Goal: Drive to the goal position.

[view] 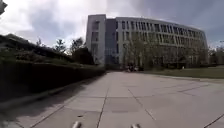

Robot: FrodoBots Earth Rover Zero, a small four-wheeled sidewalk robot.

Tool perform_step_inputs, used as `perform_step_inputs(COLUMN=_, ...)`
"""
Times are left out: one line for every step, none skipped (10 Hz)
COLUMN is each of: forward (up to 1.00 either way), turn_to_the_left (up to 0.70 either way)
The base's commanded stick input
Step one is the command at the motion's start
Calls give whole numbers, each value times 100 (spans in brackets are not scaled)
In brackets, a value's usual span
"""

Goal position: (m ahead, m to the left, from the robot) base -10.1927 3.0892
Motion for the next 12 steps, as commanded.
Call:
perform_step_inputs(forward=70, turn_to_the_left=0)
perform_step_inputs(forward=70, turn_to_the_left=0)
perform_step_inputs(forward=70, turn_to_the_left=0)
perform_step_inputs(forward=70, turn_to_the_left=0)
perform_step_inputs(forward=70, turn_to_the_left=0)
perform_step_inputs(forward=70, turn_to_the_left=0)
perform_step_inputs(forward=70, turn_to_the_left=0)
perform_step_inputs(forward=70, turn_to_the_left=0)
perform_step_inputs(forward=70, turn_to_the_left=0)
perform_step_inputs(forward=70, turn_to_the_left=0)
perform_step_inputs(forward=70, turn_to_the_left=0)
perform_step_inputs(forward=70, turn_to_the_left=0)
